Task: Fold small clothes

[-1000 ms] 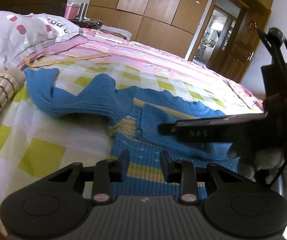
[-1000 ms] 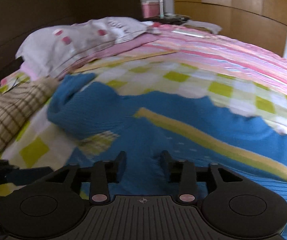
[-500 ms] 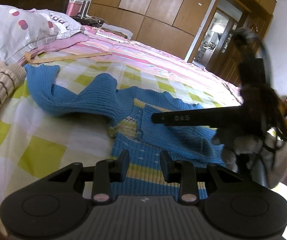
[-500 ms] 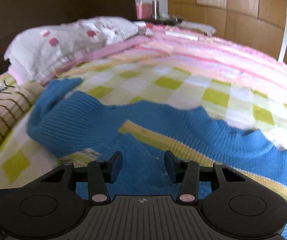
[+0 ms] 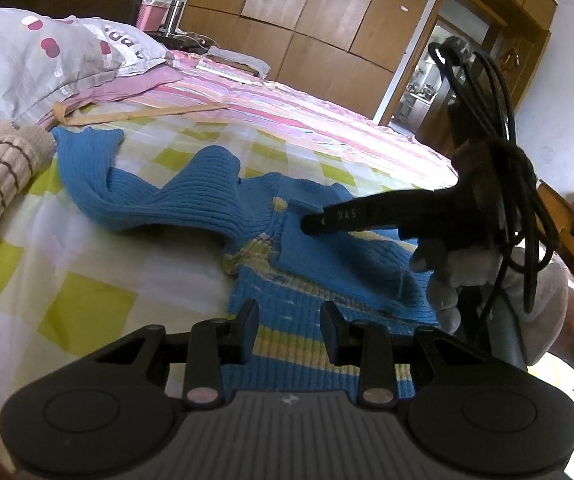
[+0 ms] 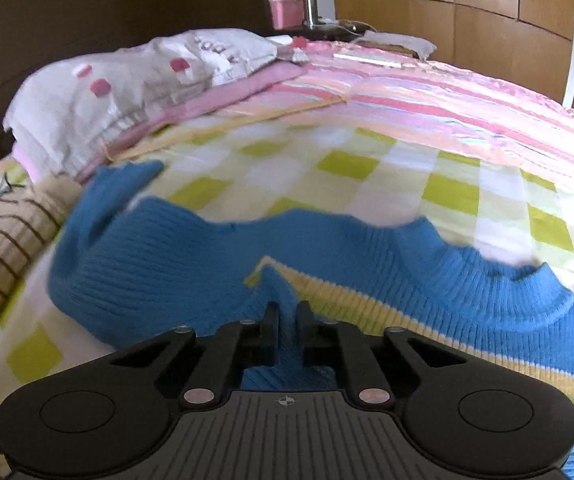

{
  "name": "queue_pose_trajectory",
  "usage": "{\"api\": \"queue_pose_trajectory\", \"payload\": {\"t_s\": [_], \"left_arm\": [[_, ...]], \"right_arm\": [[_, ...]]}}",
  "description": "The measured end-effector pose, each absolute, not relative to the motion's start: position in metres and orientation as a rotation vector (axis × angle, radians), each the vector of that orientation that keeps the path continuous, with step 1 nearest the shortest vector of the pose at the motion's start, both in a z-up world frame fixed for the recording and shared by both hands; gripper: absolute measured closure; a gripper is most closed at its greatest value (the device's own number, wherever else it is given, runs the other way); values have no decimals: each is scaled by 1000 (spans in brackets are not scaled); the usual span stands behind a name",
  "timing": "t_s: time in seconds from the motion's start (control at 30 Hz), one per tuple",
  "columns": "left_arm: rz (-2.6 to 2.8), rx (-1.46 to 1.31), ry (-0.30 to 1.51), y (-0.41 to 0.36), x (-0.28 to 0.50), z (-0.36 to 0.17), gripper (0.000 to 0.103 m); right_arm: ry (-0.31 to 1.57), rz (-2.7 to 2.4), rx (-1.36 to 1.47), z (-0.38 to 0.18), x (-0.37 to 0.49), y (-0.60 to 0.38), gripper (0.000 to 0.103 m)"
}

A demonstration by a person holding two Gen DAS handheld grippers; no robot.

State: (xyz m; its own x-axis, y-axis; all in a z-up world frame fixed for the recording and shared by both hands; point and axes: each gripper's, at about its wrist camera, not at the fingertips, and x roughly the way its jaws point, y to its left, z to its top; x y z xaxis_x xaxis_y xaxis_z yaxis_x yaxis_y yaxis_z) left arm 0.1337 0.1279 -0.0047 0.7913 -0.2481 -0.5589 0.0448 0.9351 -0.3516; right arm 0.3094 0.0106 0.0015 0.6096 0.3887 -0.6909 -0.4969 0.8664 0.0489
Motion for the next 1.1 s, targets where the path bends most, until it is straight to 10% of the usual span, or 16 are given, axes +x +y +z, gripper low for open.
{"api": "queue_pose_trajectory", "payload": {"t_s": [1.1], "left_arm": [[159, -487, 538, 195, 147, -7, 64]], "right_arm": [[819, 820, -252, 43, 330, 205, 77]]}}
